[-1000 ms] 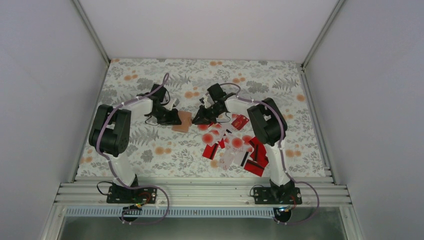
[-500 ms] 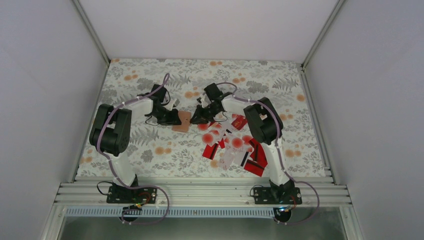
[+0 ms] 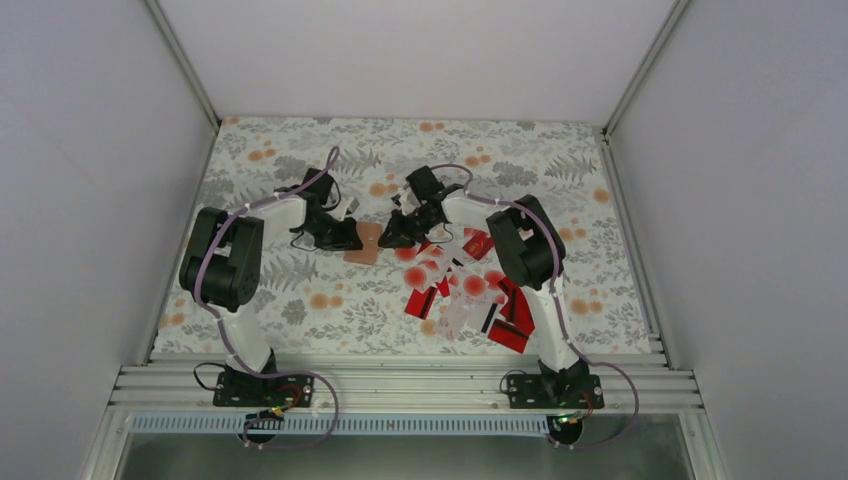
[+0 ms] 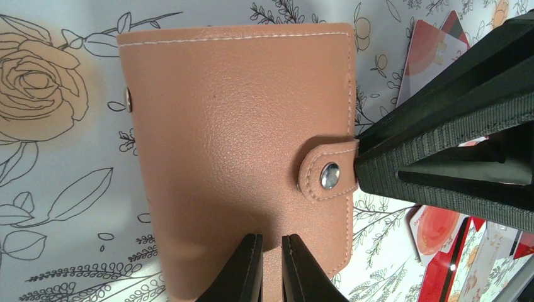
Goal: Put the credit cards into the card holder
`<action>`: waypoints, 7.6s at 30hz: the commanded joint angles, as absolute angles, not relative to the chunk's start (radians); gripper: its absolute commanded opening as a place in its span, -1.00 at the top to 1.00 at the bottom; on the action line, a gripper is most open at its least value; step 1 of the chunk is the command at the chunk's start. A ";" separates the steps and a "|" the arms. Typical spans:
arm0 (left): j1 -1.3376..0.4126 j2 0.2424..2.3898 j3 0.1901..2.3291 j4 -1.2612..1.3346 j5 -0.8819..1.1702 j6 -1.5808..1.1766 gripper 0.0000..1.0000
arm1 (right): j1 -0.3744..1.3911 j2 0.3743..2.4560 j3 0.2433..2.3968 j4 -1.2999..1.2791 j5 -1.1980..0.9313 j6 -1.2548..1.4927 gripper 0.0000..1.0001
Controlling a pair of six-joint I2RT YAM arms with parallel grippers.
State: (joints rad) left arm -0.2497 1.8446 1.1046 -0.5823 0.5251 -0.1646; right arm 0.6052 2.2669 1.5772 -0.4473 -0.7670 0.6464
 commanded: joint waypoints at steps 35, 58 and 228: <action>-0.274 1.902 1.118 -0.595 0.467 -0.132 0.80 | 0.687 2.353 1.833 -0.713 -0.705 0.605 0.59; -0.282 1.922 1.115 -0.591 0.471 -0.129 0.81 | 0.701 2.414 1.843 -0.625 -0.734 0.642 0.46; 0.037 1.549 0.250 1.227 0.076 0.117 -1.00 | -0.043 1.522 0.314 1.109 -0.176 -0.003 -0.98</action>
State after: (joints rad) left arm 0.0372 1.5475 0.2543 1.1744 0.0463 0.1135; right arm -0.0399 1.5200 0.3168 1.0580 -0.1764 -0.0040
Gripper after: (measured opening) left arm 0.998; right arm 0.992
